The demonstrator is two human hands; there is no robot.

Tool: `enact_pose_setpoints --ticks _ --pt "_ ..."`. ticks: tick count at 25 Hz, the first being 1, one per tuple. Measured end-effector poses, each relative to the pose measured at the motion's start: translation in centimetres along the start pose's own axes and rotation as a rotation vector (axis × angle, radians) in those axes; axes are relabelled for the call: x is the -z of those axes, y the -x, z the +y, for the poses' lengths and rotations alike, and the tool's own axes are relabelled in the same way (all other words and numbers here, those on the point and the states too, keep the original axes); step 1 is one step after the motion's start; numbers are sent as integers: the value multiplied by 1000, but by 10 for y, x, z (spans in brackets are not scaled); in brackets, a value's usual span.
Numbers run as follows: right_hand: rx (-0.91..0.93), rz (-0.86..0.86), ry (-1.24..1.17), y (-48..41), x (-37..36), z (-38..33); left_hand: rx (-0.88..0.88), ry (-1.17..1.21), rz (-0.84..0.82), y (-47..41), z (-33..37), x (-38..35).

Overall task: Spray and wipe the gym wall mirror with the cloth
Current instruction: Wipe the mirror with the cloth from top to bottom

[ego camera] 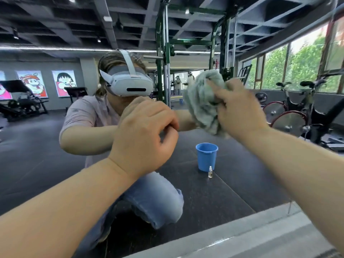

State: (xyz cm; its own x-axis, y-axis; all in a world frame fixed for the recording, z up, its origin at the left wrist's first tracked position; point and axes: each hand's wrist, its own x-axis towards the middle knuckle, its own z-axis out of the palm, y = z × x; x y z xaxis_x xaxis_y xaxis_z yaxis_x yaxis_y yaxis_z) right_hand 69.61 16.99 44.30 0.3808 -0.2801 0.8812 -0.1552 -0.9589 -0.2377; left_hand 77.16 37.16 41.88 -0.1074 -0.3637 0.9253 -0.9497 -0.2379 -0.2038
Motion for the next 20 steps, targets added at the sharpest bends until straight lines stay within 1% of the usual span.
enact_pose_setpoints --ticks 1,2,3,4,6,7,8,9,10,11,12,13,14,15,16,18,19,20 --pt "-184 60 -51 -23 12 10 -2 29 12 -5 3 -5" --pt "-317 113 -53 -35 19 8 6 58 34 -10 5 -9" --pt "-339 139 -29 -39 22 -2 18 75 65 -16 6 -10" --pt "-207 148 16 -37 18 -18 31 83 94 -21 5 -11" --pt "211 -17 56 -11 -5 -36 54 55 137 -31 -3 -8" --pt "337 -71 65 -12 -4 -33 71 42 153 -36 -8 -5" --pt "328 -82 39 -25 7 -30 89 40 165 -40 -11 -2" --pt "156 -22 3 -47 16 -25 109 40 183 -42 -14 3" --pt "-63 76 -61 -66 24 -25 128 45 200 -43 -15 7" --pt "-195 133 -115 -75 25 -32 129 52 209 -43 -16 11" --pt "-196 152 -102 -71 20 -44 116 59 201 -44 -16 15" --pt "-105 123 -93 -56 9 -60 93 54 184 -44 -18 18" --pt "54 57 -114 -37 -6 -75 79 36 167 -45 -22 21" --pt "155 -5 -177 -19 -14 -84 84 27 151 -47 -26 24" --pt "179 -32 -214 -11 -14 -86 115 36 131 -51 -28 27" --pt "135 -65 -246 -23 -7 -82 199 74 110 -62 -29 36" --pt "105 -136 -250 -30 1 -80 224 85 107 -72 -28 42" --pt "117 -200 -257 -35 8 -79 229 88 98 -87 -27 49"
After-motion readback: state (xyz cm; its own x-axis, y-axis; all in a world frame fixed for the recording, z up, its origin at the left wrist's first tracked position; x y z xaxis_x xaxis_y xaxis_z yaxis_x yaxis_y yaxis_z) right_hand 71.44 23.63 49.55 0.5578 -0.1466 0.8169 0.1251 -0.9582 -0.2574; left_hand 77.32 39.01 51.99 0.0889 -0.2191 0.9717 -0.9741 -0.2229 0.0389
